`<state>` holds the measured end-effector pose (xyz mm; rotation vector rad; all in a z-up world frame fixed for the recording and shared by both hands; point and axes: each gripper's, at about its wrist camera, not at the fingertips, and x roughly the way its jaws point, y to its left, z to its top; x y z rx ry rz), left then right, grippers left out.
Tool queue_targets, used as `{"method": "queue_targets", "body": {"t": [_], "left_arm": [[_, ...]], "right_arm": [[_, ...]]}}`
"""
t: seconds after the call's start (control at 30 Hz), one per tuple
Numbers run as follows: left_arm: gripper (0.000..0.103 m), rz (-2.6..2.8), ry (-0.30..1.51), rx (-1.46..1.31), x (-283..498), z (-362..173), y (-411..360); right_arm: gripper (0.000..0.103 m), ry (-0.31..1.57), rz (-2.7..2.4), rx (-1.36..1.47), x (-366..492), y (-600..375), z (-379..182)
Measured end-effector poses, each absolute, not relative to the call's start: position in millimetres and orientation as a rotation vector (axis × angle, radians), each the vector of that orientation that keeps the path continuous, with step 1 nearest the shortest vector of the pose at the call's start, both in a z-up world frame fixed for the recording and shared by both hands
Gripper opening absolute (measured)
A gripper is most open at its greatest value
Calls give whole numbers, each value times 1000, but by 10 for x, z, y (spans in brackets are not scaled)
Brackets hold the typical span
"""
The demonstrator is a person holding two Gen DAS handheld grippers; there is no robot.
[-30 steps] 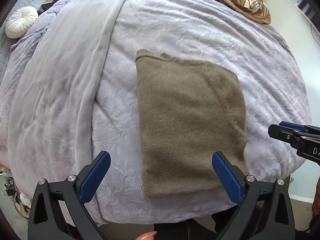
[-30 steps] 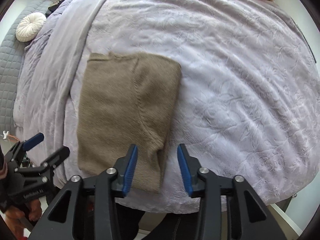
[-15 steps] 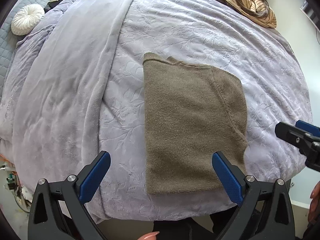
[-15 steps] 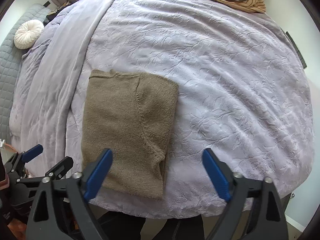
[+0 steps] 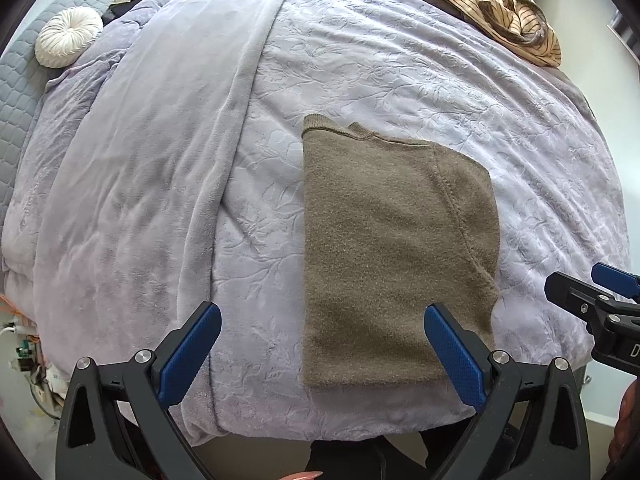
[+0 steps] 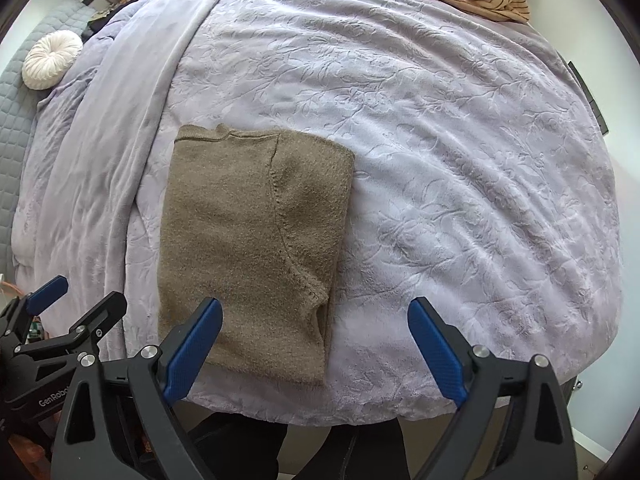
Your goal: Fold small clothes
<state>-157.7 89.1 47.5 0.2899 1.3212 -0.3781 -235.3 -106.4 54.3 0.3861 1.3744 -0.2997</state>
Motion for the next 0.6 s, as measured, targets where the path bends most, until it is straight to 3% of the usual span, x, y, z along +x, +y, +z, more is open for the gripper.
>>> {"method": "queue_targets", "body": {"t": [0.6], "left_arm": [[102, -363, 1318, 303, -1587, 500, 922]], "right_arm": [[95, 1376, -304, 376, -2367, -1033, 552]]}}
